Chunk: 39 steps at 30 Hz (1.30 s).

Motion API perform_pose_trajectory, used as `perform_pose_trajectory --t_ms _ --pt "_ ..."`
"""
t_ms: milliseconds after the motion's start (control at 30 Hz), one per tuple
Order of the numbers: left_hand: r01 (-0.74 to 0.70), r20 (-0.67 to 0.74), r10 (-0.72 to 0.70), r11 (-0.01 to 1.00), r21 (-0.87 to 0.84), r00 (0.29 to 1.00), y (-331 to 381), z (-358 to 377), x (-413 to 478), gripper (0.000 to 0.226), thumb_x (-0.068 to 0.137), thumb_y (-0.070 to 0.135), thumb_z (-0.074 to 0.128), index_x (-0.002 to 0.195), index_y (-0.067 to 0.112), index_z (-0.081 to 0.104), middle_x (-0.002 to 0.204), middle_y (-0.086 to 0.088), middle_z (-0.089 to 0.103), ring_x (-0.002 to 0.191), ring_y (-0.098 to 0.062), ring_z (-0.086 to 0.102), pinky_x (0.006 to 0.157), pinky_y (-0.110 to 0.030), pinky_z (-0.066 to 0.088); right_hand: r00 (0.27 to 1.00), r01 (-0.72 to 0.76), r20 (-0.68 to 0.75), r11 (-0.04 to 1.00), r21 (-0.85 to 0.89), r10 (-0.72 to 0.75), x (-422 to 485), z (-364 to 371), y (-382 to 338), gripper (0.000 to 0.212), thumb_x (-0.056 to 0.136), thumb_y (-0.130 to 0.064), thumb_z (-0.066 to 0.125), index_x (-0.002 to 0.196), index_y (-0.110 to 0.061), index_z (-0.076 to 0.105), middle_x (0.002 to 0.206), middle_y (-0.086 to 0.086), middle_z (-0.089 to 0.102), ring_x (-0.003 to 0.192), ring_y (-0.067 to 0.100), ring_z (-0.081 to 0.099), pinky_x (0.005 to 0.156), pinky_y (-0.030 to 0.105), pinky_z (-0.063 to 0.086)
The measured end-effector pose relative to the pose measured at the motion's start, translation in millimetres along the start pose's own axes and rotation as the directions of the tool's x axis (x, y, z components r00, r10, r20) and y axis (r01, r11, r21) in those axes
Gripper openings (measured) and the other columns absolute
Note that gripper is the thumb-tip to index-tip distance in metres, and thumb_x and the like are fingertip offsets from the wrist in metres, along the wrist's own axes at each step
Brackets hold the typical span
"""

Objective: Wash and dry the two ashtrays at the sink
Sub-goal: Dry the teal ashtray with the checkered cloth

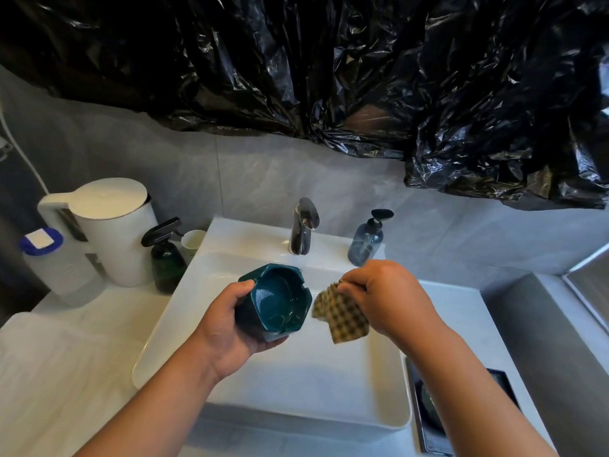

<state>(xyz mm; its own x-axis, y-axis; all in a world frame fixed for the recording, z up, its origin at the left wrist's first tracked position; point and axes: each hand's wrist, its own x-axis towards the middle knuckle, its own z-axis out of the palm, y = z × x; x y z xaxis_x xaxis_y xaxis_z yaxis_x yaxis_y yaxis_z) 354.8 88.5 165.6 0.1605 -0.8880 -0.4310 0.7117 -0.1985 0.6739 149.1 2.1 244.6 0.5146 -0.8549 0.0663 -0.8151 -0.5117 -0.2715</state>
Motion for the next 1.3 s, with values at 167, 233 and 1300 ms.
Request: perform_pose_trajectory --t_ms 167,233,1300 --pt "0.012 0.001 -0.012 1.0 0.022 1.0 0 1 1 0.045 0.069 0.034 0.059 0.109 0.016 0.068 0.103 -0.018 0.075 0.093 -0.041 0.068 0.08 -0.05 0.055 0.994 -0.094 -0.023 0.95 0.296 0.105 6 6 1 0.022 0.099 -0.035 0.058 0.079 -0.027 0.064 0.076 -0.011 0.064 0.077 0.015 0.059 0.062 0.026 0.044" --pt "0.009 0.0 -0.009 1.0 0.024 1.0 0 1 1 0.047 0.068 0.034 0.06 0.111 0.016 0.067 0.107 -0.019 0.073 0.096 -0.042 0.067 0.078 -0.049 0.055 0.992 -0.114 -0.014 0.939 0.325 0.125 7 7 -3 0.028 0.101 -0.037 0.053 0.074 -0.029 0.052 0.075 -0.01 0.059 0.072 0.01 0.055 0.058 0.023 0.04" --pt "0.019 0.038 -0.024 0.994 0.107 0.999 15 16 -12 0.048 0.068 0.042 0.056 0.106 0.018 0.074 0.105 -0.019 0.074 0.095 -0.037 0.067 0.069 -0.046 0.057 0.992 0.12 -0.075 0.943 0.309 -0.101 8 37 -33 0.026 0.097 -0.024 0.064 0.122 -0.026 0.068 0.128 -0.014 0.037 0.117 0.003 0.042 0.089 0.01 0.04"
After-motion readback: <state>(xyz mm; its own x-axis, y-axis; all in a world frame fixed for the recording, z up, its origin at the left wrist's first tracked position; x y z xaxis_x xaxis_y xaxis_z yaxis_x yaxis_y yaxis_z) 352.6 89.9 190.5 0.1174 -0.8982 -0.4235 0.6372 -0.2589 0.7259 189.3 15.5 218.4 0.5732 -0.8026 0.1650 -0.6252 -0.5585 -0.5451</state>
